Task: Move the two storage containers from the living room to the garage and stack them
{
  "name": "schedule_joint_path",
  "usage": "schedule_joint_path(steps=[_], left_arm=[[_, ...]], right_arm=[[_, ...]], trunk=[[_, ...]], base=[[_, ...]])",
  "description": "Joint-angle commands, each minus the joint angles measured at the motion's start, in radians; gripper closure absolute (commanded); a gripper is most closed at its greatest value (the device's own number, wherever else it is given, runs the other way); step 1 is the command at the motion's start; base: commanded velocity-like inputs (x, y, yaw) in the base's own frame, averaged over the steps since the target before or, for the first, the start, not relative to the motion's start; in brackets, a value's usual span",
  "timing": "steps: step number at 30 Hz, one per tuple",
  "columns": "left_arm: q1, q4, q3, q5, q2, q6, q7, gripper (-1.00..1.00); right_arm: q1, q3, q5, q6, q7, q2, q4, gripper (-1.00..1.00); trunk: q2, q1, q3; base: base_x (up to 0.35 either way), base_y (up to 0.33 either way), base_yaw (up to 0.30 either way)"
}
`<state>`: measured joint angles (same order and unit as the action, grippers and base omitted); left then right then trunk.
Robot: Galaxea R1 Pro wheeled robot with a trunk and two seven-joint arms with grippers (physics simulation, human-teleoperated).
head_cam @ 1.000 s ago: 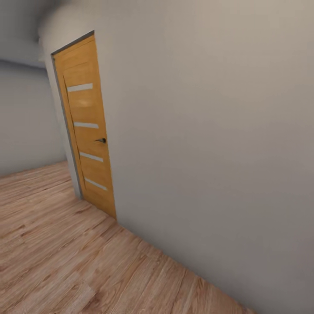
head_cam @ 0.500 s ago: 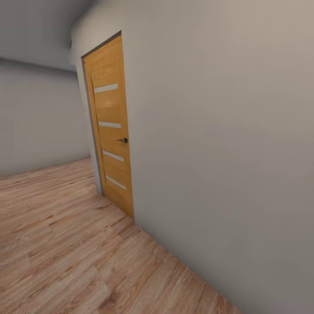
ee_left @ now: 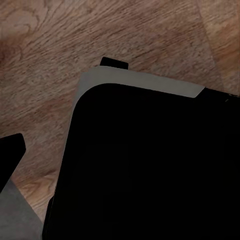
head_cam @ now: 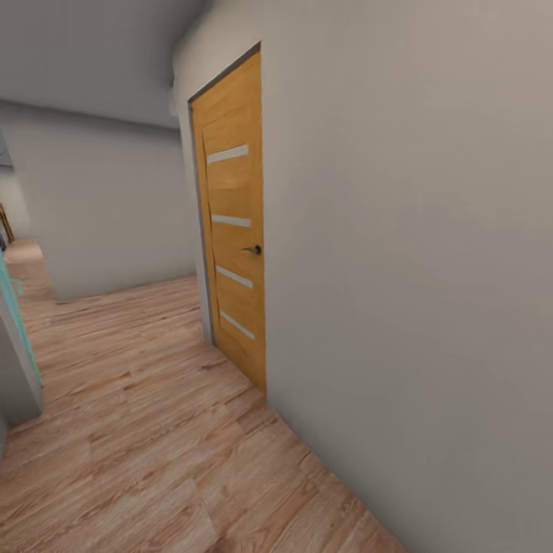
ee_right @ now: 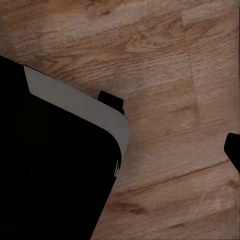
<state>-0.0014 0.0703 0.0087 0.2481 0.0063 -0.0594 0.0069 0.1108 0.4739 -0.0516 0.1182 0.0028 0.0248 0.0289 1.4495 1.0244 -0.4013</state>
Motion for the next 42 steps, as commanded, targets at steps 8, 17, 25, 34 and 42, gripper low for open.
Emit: schedule_joint_path(steps=[8, 17, 25, 34, 42], left_arm=[[0.0, 0.0, 0.001, 0.003, 0.0, -0.002, 0.001, -1.0], [0.0, 0.0, 0.001, 0.003, 0.0, -0.002, 0.001, -1.0], [0.0, 0.001, 0.001, 0.003, 0.0, -0.002, 0.001, -1.0], [0.0, 0.0, 0.001, 0.003, 0.0, -0.002, 0.001, -1.0], [0.0, 0.001, 0.001, 0.003, 0.0, -0.002, 0.001, -1.0]], right_arm=[[0.001, 0.006, -0.005, 0.015, 0.0, 0.0, 0.003, -1.0], [0.001, 0.006, -0.005, 0.017, 0.0, 0.0, 0.003, -1.0], [0.001, 0.006, -0.005, 0.017, 0.0, 0.0, 0.003, -1.0], [0.001, 0.006, -0.005, 0.017, 0.0, 0.0, 0.003, -1.0], [0.001, 0.006, -0.005, 0.017, 0.0, 0.0, 0.003, -1.0]], trunk=[[0.0, 0.001, -0.001], [0.0, 0.001, -0.001], [0.0, 0.001, -0.001], [0.0, 0.001, -0.001], [0.0, 0.001, -0.001]], base=[[0.321, 0.0, 0.3], [0.322, 0.0, 0.3], [0.322, 0.0, 0.3], [0.321, 0.0, 0.3], [0.321, 0.0, 0.3]])
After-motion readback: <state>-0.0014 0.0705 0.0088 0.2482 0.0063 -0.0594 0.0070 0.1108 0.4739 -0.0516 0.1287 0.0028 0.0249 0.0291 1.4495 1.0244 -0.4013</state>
